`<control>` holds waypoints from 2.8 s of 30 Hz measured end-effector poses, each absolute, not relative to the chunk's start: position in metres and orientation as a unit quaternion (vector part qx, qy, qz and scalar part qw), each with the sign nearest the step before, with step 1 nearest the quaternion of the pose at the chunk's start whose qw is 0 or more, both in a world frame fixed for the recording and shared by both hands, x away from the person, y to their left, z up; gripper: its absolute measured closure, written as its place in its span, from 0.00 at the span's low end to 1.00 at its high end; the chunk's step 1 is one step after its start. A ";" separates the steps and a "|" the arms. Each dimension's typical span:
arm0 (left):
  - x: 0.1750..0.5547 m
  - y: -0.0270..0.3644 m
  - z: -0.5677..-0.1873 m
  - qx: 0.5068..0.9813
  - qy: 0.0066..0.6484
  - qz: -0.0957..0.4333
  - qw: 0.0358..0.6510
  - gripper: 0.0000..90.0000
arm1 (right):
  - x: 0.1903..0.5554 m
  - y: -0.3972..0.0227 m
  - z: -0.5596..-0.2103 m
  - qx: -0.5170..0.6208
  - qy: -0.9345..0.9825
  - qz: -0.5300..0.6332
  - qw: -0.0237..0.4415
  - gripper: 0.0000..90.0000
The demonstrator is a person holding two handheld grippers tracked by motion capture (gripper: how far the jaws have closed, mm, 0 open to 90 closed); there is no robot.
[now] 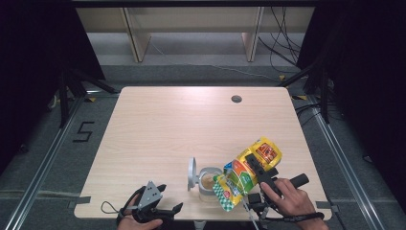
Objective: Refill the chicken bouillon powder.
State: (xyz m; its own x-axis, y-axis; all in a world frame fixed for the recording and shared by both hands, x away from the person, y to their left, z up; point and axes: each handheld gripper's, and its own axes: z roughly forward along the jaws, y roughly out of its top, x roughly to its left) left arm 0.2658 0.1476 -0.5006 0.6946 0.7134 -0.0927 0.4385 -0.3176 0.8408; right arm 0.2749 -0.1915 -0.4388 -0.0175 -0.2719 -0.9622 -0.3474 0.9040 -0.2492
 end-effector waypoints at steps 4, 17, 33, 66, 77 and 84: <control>0.266 0.148 -0.501 0.797 0.363 0.149 0.459 0.17 | 0.275 -0.191 -0.437 -0.226 0.705 0.029 0.672 0.49; 0.266 0.149 -0.500 0.801 0.359 0.150 0.454 0.17 | 0.275 -0.192 -0.439 -0.215 0.709 0.036 0.670 0.49; 0.266 0.149 -0.500 0.801 0.359 0.151 0.455 0.17 | 0.275 -0.192 -0.437 -0.225 0.703 0.032 0.673 0.49; 0.266 0.149 -0.500 0.801 0.359 0.152 0.454 0.17 | 0.274 -0.194 -0.435 -0.225 0.700 0.029 0.677 0.49; 0.266 0.149 -0.500 0.802 0.358 0.152 0.453 0.17 | 0.274 -0.193 -0.437 -0.226 0.703 0.027 0.674 0.49; 0.266 0.149 -0.500 0.802 0.358 0.152 0.454 0.17 | 0.273 -0.191 -0.437 -0.232 0.702 0.023 0.673 0.50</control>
